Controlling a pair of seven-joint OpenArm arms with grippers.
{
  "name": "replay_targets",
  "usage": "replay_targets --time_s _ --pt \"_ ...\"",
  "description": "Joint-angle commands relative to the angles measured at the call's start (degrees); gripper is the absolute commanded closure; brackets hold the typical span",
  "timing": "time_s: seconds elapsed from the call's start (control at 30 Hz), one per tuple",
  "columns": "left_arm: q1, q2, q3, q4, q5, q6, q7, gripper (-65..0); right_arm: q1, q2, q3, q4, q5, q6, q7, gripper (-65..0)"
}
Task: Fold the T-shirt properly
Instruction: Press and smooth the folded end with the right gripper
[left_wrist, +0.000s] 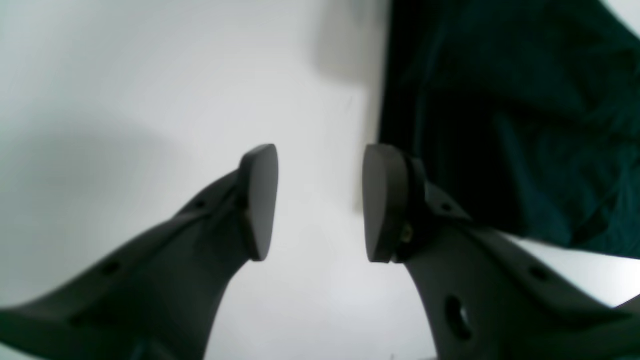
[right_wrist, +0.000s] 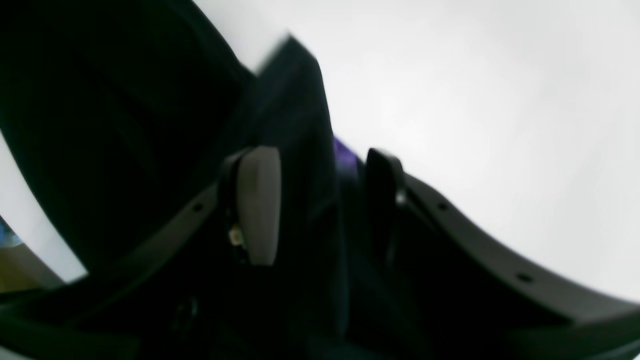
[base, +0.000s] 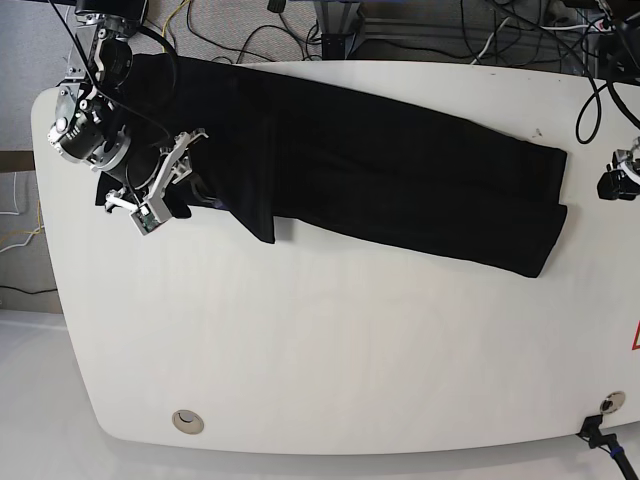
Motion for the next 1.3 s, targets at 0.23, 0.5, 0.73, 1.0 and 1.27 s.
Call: replay_targets --time_s 0.23,0.5,0.73,1.0,1.27 --pt "-0.8 -1.8 -0.4 2.3 -1.1 -0.2 -1.0 -26.0 -0.7 -0.9 4.8 0.7 -0.1 -3.5 2.8 -27.5" --pt "-0.9 -1.8 -0.4 2.3 -1.1 -0.2 -1.0 -26.0 2.2 -1.6 4.7 -2.2 -14.0 -3.4 4.8 -48.7" --pt "-0.7 -1.8 -0.4 4.1 -1.1 -0.2 -1.1 -26.0 6.4 -0.9 4.7 -13.8 -23.7 -1.4 10.6 -48.4" --pt "-0.8 -1.8 -0.4 4.3 -1.1 -0.2 -1.1 -26.0 8.4 -0.3 4.8 -20.0 -26.1 1.0 11.4 -48.4" --pt "-0.8 -1.8 -0.4 4.3 -1.0 -0.2 -1.2 -26.0 7.7 -0.3 4.8 -23.8 -26.1 1.0 14.1 -48.4"
